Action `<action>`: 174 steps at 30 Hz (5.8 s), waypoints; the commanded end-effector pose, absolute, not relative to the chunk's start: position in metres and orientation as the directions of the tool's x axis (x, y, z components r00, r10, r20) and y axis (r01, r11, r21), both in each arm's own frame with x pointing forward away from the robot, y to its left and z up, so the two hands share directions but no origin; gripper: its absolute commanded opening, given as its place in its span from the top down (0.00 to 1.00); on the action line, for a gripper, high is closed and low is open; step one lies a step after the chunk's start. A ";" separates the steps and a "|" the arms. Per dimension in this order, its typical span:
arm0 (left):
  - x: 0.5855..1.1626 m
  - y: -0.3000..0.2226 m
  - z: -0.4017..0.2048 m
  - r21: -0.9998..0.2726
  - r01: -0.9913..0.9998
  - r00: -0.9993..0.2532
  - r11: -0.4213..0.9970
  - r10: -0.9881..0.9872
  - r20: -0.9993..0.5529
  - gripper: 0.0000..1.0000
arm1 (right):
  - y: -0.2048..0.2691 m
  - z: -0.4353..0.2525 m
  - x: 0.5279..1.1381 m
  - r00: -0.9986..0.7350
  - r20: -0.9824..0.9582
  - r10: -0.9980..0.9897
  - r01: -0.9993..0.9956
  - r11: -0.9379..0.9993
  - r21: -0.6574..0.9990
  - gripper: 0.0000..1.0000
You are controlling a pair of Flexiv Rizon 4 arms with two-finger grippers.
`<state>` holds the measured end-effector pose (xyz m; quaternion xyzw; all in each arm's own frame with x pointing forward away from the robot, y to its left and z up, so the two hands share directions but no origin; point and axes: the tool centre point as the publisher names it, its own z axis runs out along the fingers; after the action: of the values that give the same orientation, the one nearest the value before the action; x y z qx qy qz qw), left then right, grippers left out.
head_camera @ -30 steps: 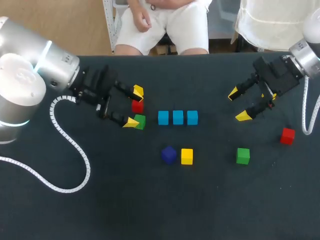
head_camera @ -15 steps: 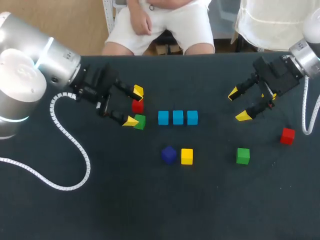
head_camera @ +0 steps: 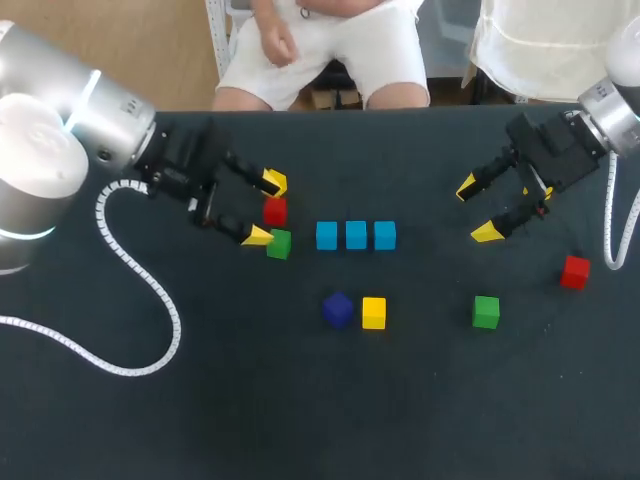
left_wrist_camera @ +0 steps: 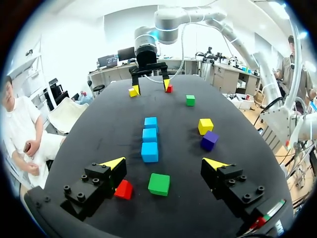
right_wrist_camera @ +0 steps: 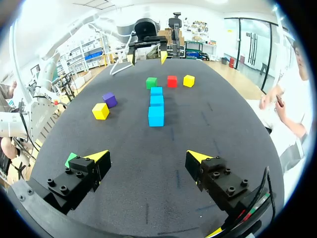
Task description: Place the blue cubes, place green cubes on the blue cubes, place the yellow cubes on the green cubes, then place the red cubes on the yellow cubes, and place purple cube on the red cubes.
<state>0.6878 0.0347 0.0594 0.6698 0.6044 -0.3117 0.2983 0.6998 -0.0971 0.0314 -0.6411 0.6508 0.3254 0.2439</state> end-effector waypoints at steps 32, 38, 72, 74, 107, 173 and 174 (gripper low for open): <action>0.700 0.036 0.061 -0.003 0.992 0.074 -0.123 0.616 -0.785 0.00 | -0.122 0.055 0.660 -0.143 -0.648 -0.748 -0.989 0.126 0.073 0.00; 0.700 0.036 0.061 -0.003 0.992 0.074 -0.123 0.616 -0.785 0.00 | -0.123 0.047 0.625 -0.182 -0.621 -0.762 -0.983 0.151 0.104 0.00; 0.700 0.036 0.061 -0.003 0.992 0.074 -0.123 0.616 -0.785 0.00 | -0.120 0.012 0.545 -0.143 -0.658 -0.739 -0.988 0.145 0.052 0.00; 0.700 0.036 0.061 -0.003 0.992 0.074 -0.123 0.616 -0.785 0.00 | -0.118 0.011 0.551 -0.133 -0.668 -0.732 -0.990 0.131 0.054 0.00; 0.700 0.036 0.061 -0.003 0.992 0.074 -0.123 0.616 -0.785 0.00 | -0.100 -0.013 0.580 -0.081 -0.695 -0.715 -0.997 0.059 0.055 0.00; 0.700 0.036 0.061 -0.003 0.992 0.074 -0.123 0.616 -0.785 0.00 | -0.092 -0.007 0.590 0.020 -0.717 -0.697 -0.997 -0.066 0.037 1.00; 0.700 0.036 0.061 -0.003 0.992 0.074 -0.123 0.616 -0.785 0.00 | -0.091 -0.005 0.591 0.012 -0.712 -0.702 -0.999 -0.045 0.027 1.00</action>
<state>0.6983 0.0355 0.0619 0.6729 0.5975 -0.3264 0.2890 0.5890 -0.0911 -0.0067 -0.6664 0.6371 0.2924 0.2541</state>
